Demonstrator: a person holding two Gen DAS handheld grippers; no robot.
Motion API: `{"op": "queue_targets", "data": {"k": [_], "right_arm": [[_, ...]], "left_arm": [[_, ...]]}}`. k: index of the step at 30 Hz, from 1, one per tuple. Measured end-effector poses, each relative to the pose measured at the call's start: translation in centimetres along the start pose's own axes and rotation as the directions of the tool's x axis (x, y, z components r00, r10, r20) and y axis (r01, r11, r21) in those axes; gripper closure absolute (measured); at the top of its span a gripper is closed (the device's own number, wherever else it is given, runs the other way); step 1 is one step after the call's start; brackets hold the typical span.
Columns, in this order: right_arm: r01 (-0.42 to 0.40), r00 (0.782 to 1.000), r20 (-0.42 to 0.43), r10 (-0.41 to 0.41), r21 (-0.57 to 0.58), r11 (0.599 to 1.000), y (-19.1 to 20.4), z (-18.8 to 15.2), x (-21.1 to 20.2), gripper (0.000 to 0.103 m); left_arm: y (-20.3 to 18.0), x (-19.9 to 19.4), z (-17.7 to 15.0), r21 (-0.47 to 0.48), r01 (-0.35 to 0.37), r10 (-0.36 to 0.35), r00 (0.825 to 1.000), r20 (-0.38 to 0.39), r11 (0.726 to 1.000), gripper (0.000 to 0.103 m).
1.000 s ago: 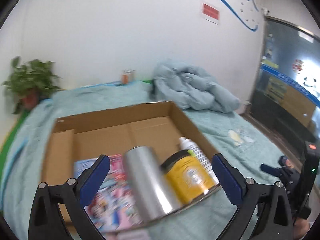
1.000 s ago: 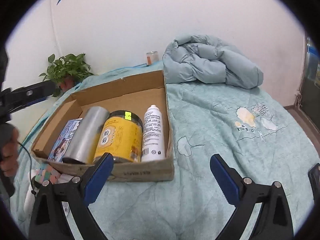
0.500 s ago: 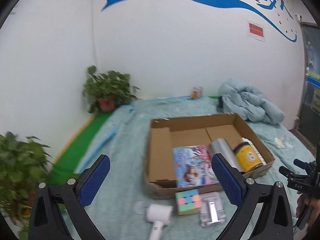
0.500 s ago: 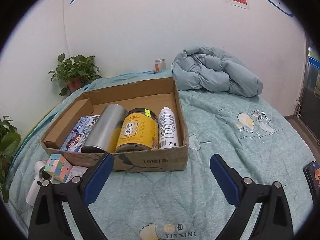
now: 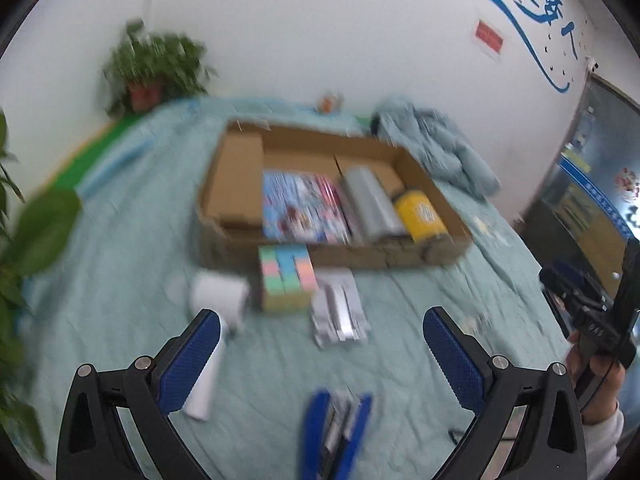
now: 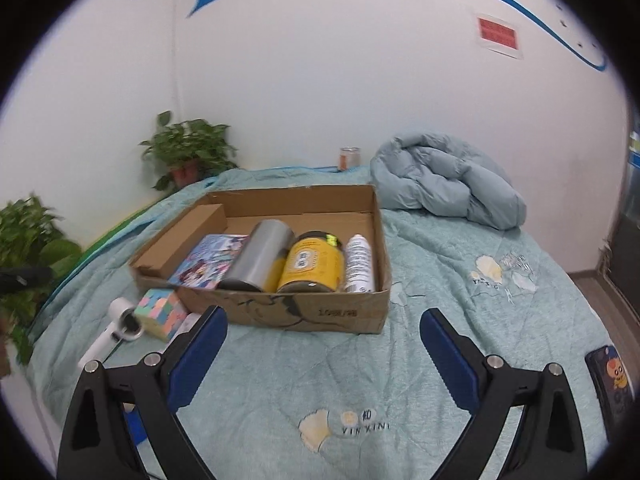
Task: Organize rigid objects
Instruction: 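Move both grippers to the blue stapler on the bed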
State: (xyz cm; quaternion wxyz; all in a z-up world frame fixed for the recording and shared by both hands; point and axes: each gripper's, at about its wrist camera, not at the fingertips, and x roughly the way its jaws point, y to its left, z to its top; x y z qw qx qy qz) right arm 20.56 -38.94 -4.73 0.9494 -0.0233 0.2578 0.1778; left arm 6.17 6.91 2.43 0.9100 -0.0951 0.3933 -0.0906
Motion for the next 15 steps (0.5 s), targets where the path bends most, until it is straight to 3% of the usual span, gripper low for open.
{"op": "queue_targets", "data": {"k": [2,5,7,8,12,13,15], "right_arm": [[-0.093,0.995,-0.037,0.092,-0.043,0.995,0.7,-0.7,-0.9,0.005],[-0.281,0.949,-0.167,0.267,-0.066,0.957,3.0,-2.8,-1.0,0.005],[-0.385,0.901,-0.231,0.368,-0.033,0.922,5.1,-4.5,-0.7,0.005],[-0.450,0.860,-0.272,0.431,-0.009,0.893,6.8,-5.7,-0.3,0.005],[-0.589,0.748,-0.369,0.551,0.011,0.808,12.3,-8.8,0.7,0.007],[-0.608,0.730,-0.386,0.564,0.008,0.794,13.4,-9.3,0.8,0.007],[-0.633,0.708,-0.407,0.577,-0.003,0.774,15.7,-10.1,1.1,0.007]], "left_arm": [[0.5,1.9,-2.3,-0.028,0.043,-0.045,0.995,-0.086,0.999,0.001],[1.4,4.9,-5.3,-0.075,0.068,-0.082,0.976,-0.202,0.995,0.005],[2.0,6.5,-6.6,-0.124,0.101,-0.131,0.956,-0.264,0.987,0.013],[2.1,7.3,-7.3,-0.153,0.124,-0.165,0.943,-0.289,0.980,0.018],[1.2,8.8,-9.3,-0.151,0.180,-0.224,0.904,-0.364,0.972,0.021],[0.9,9.1,-9.6,-0.150,0.189,-0.233,0.896,-0.378,0.970,0.023],[0.6,9.4,-9.8,-0.165,0.166,-0.219,0.895,-0.389,0.972,0.023]]}}
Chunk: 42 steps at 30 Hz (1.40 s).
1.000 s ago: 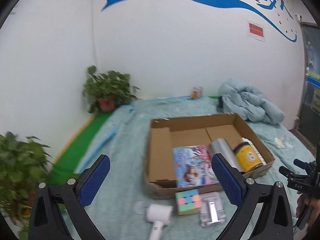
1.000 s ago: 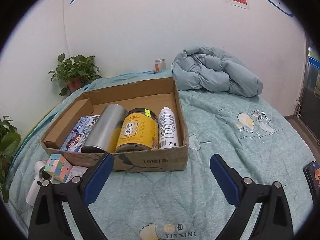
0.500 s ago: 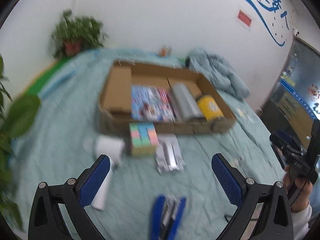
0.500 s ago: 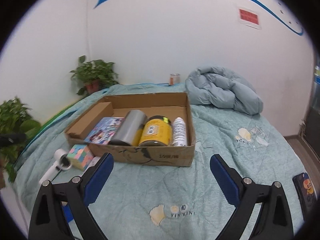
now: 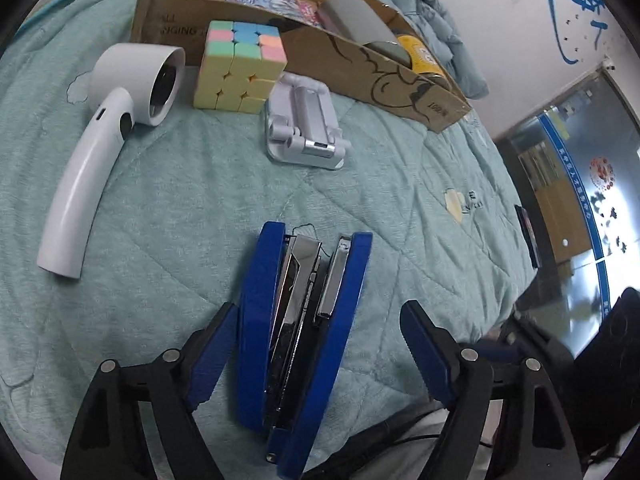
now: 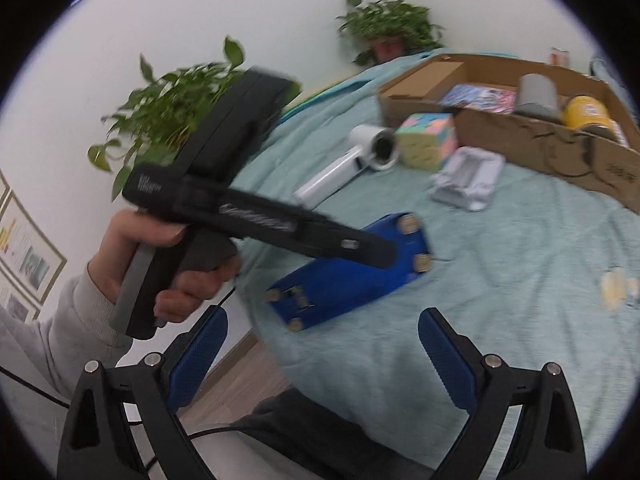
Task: Organize rigid objects
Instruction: 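Move both grippers to the blue stapler on the bed, then grasp the blue stapler with the left gripper while the right gripper closes it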
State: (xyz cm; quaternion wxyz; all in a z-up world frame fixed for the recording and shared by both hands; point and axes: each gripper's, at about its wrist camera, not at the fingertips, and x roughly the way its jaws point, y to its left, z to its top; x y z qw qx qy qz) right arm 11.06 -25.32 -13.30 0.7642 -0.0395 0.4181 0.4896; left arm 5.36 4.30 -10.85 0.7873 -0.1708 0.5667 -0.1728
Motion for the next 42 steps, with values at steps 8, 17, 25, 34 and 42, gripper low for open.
{"op": "queue_targets", "data": {"k": [8,17,25,34,42], "right_arm": [[0.120,0.993,-0.017,-0.120,0.061,0.991,-1.0,-0.2,2.6,0.013],[0.122,0.993,-0.035,-0.117,0.207,0.971,-4.4,-1.4,2.7,0.028],[0.133,0.988,0.045,-0.150,0.265,0.955,-6.8,-0.5,2.1,0.030],[0.163,0.963,0.157,-0.218,0.301,0.940,-12.5,2.8,-1.0,0.031],[0.261,0.952,0.085,-0.294,0.274,0.926,-12.7,3.3,-2.1,0.031]], "left_arm": [[0.5,1.8,2.0,-0.186,0.118,-0.129,0.991,-0.044,0.975,0.023],[-2.8,4.7,3.5,-0.134,0.148,-0.166,0.977,-0.136,0.980,0.023],[-5.1,6.7,6.8,-0.056,0.112,-0.120,0.976,-0.181,0.992,0.023],[-8.0,10.2,10.4,-0.085,0.253,-0.267,0.922,-0.280,0.964,0.020],[-9.1,12.3,11.6,-0.094,0.303,-0.318,0.904,-0.287,0.948,0.021]]}}
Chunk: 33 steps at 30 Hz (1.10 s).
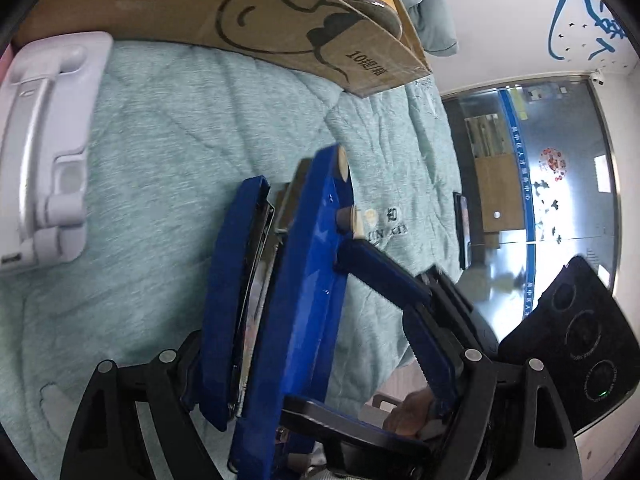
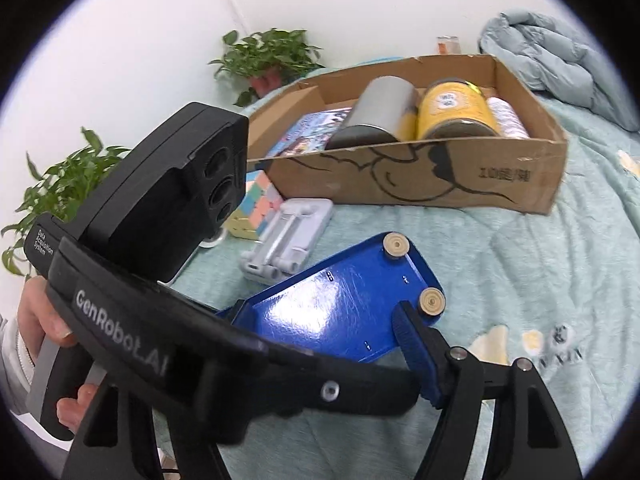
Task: Organize rigid objects
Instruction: 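Grasp the blue stapler with the left gripper while the right gripper closes it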
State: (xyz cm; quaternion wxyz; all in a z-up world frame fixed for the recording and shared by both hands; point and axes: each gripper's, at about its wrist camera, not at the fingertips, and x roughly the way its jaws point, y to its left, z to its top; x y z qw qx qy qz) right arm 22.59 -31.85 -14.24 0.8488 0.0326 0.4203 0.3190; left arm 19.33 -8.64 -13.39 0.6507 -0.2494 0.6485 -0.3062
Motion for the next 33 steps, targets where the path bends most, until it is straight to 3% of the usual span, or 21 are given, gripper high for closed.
{"op": "queue_targets", "data": {"k": [5,10,14,17,24,26,28,33], "right_arm": [[0.115,0.993,-0.004,-0.115,0.073,0.991,0.2,-1.1,-0.4,0.031],[0.229,0.972,0.023,-0.233,0.114,0.967,2.0,-3.2,-1.1,0.031],[0.317,0.943,0.084,-0.323,0.076,0.945,3.6,-4.3,-0.8,0.031],[0.357,0.927,0.087,-0.364,0.083,0.930,3.9,-4.8,0.0,0.031],[0.369,0.924,0.096,-0.370,0.028,0.929,4.4,-5.7,1.4,0.031],[0.332,0.938,0.098,-0.332,0.014,0.943,4.3,-5.4,1.9,0.044],[0.273,0.959,0.076,-0.274,0.024,0.962,3.9,-5.1,2.3,0.093],[0.220,0.974,0.040,-0.224,0.089,0.972,2.3,-5.2,2.4,0.093]], "left_arm": [[0.1,0.2,0.2,0.011,0.012,-0.012,1.000,0.023,1.000,0.020],[0.2,-0.7,0.1,0.056,-0.016,0.013,0.998,0.059,0.998,0.020],[0.3,-1.3,-0.2,0.120,-0.051,0.040,0.995,0.094,0.992,0.020],[0.4,-2.8,-0.8,0.152,-0.046,0.026,0.991,0.131,0.987,0.020],[0.6,-4.6,-1.1,0.157,-0.051,0.015,0.975,0.223,0.986,0.020],[0.8,-4.8,-1.3,0.153,-0.049,0.011,0.972,0.236,0.987,0.020],[1.0,-5.1,-1.5,0.158,-0.050,0.011,0.970,0.241,0.986,0.020],[1.5,-4.8,-1.2,0.164,-0.070,0.034,0.977,0.212,0.984,0.020]]}}
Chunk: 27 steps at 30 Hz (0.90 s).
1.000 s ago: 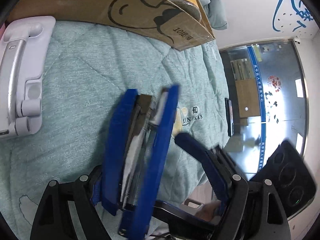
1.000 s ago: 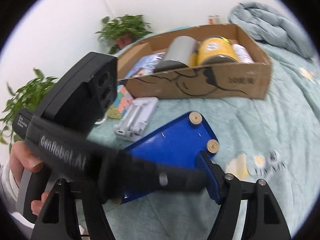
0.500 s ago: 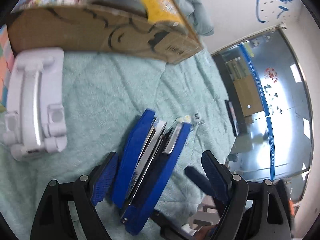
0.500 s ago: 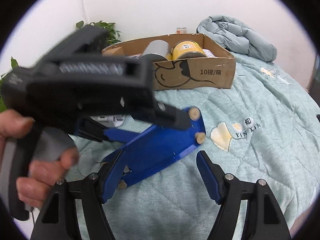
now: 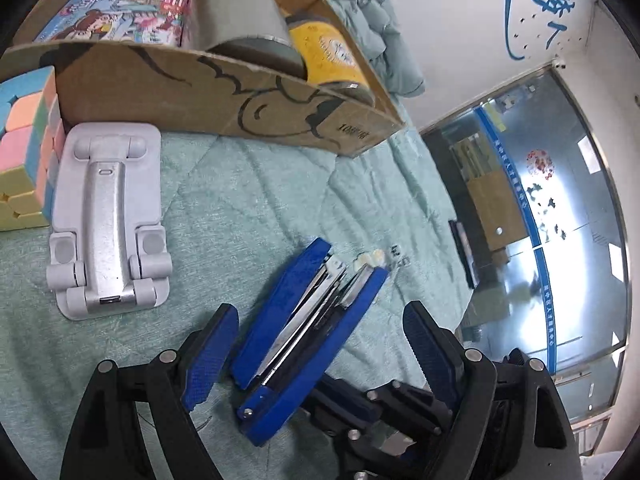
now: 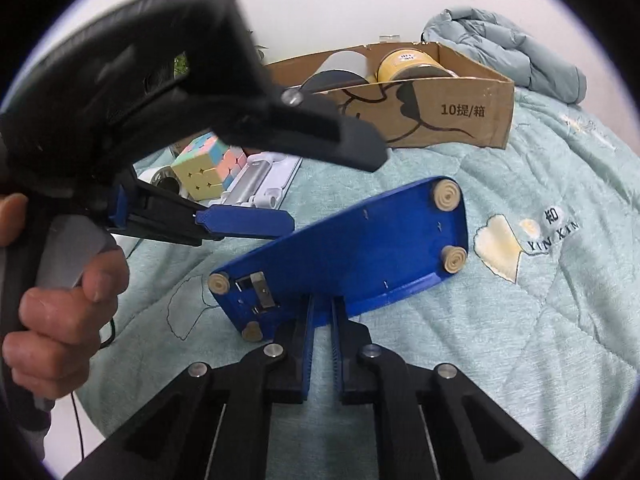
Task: Organize rigid objects
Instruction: 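Grasp the blue stapler with the left gripper while the right gripper closes it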
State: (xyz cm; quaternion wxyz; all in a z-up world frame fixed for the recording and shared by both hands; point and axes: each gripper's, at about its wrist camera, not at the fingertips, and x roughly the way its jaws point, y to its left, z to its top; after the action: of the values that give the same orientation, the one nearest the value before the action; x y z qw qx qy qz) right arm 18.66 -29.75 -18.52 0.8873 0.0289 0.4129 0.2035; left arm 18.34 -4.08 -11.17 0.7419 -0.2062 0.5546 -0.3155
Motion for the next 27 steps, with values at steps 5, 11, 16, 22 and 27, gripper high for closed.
{"op": "queue_targets", "data": {"k": [5,11,16,22,27], "right_arm": [[-0.056,0.998,0.019,0.056,0.019,0.998,-1.3,-0.2,-0.9,0.031],[-0.139,0.990,0.019,0.140,-0.061,0.988,0.0,-0.1,-0.9,0.024],[-0.106,0.994,-0.021,0.104,-0.139,0.985,0.7,-0.5,-0.6,0.024],[-0.031,0.999,-0.013,0.029,-0.156,0.987,-1.1,-0.6,-1.6,0.023],[0.058,0.998,0.005,-0.058,-0.207,0.977,-1.2,-0.9,-1.9,0.028]], "left_arm": [[0.8,1.2,-0.5,-0.015,0.012,-0.013,0.996,-0.083,1.000,0.020],[0.2,1.9,-2.5,-0.076,0.065,-0.075,0.988,-0.136,0.995,0.021],[-0.7,2.5,-4.1,-0.109,0.108,-0.126,0.978,-0.167,0.988,0.021],[-3.1,4.1,-5.1,-0.068,0.152,-0.162,0.970,-0.181,0.986,0.021],[-3.3,4.3,-5.4,-0.073,0.147,-0.157,0.975,-0.156,0.986,0.022]]}}
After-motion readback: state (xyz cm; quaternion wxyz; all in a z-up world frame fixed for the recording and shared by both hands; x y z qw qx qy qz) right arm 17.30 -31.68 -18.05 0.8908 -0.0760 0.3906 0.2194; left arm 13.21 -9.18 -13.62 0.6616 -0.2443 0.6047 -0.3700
